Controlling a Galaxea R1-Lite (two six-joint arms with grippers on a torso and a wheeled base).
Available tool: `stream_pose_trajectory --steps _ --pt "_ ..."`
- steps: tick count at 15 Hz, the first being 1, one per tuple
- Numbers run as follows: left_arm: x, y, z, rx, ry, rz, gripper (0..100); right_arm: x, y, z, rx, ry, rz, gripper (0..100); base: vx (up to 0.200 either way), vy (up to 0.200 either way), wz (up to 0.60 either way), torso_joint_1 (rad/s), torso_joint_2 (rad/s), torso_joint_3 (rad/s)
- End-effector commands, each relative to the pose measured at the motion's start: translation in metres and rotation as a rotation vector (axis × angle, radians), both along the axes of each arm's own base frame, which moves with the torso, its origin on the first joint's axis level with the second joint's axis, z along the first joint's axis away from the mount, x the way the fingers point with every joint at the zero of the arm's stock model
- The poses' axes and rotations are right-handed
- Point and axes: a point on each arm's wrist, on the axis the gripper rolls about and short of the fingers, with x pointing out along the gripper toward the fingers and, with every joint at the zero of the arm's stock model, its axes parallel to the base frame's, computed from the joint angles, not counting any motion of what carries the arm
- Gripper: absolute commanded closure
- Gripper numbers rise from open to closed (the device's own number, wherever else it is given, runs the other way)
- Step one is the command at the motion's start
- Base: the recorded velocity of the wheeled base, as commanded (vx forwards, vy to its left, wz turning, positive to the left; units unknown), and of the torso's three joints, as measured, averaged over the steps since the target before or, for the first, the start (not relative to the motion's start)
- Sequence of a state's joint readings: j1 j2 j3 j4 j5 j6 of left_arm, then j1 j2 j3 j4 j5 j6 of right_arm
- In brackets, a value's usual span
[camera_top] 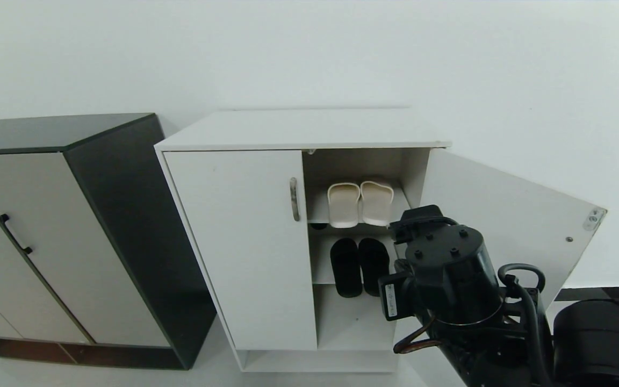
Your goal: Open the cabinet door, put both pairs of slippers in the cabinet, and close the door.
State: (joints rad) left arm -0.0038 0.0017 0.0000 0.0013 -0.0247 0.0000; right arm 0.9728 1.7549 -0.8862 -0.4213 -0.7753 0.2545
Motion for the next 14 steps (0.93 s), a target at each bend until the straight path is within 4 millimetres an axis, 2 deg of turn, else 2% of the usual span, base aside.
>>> stream_pose_trajectory --steps 1,14 --pt "0.0 0.0 -0.0002 0.0 0.002 0.001 100 0.0003 0.0002 -0.0003 0.0 0.0 -0.001 100 0.0 0.0 0.0 0.154 -0.47 -0.325" --pt "0.0 0.0 0.0 0.0 0.0 0.001 100 0.0003 -0.0006 0.0015 0.006 -0.003 -0.003 100 0.0 0.0 0.0 0.189 -0.5 -0.312"
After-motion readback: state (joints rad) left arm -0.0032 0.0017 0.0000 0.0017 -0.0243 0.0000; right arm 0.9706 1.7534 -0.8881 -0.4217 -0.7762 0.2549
